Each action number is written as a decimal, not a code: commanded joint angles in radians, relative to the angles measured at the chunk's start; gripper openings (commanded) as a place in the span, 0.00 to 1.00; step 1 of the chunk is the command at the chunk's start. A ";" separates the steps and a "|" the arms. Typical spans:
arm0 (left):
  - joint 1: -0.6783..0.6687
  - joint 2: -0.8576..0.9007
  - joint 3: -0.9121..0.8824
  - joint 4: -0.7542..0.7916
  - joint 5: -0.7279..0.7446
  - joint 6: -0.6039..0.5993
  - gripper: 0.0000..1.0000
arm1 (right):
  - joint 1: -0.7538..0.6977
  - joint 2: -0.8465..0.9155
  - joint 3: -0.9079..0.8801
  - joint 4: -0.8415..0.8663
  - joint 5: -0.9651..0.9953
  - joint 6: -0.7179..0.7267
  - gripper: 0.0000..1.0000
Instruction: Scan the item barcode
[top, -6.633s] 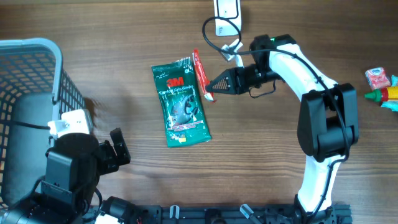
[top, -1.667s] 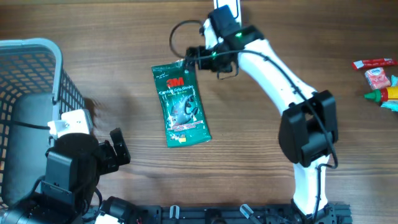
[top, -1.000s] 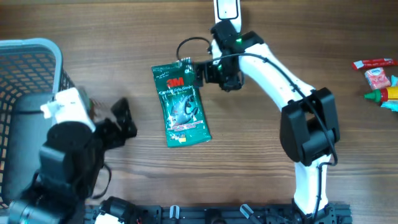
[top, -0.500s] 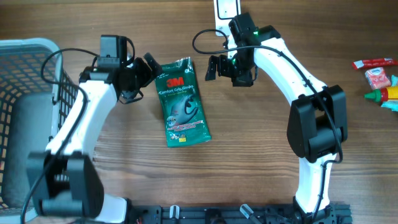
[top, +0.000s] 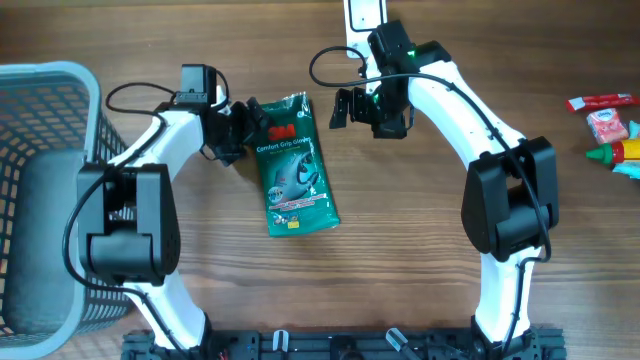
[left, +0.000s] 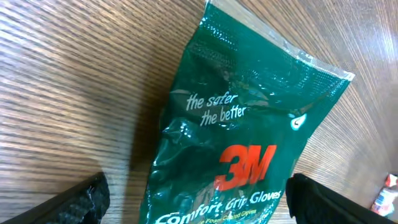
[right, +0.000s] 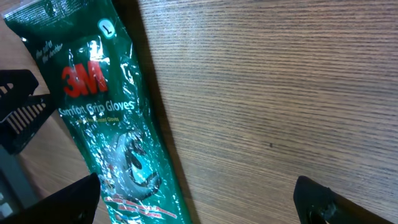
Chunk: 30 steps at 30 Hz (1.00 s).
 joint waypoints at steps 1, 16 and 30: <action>-0.018 0.081 -0.034 -0.010 0.004 0.012 0.88 | 0.005 -0.001 -0.002 0.002 -0.016 0.024 1.00; -0.047 -0.024 -0.042 -0.014 -0.061 0.090 0.04 | 0.005 -0.001 -0.002 -0.035 -0.024 -0.017 1.00; 0.039 -0.273 -0.028 0.060 -0.101 -0.100 0.04 | 0.005 -0.026 -0.002 0.043 -0.312 -0.243 1.00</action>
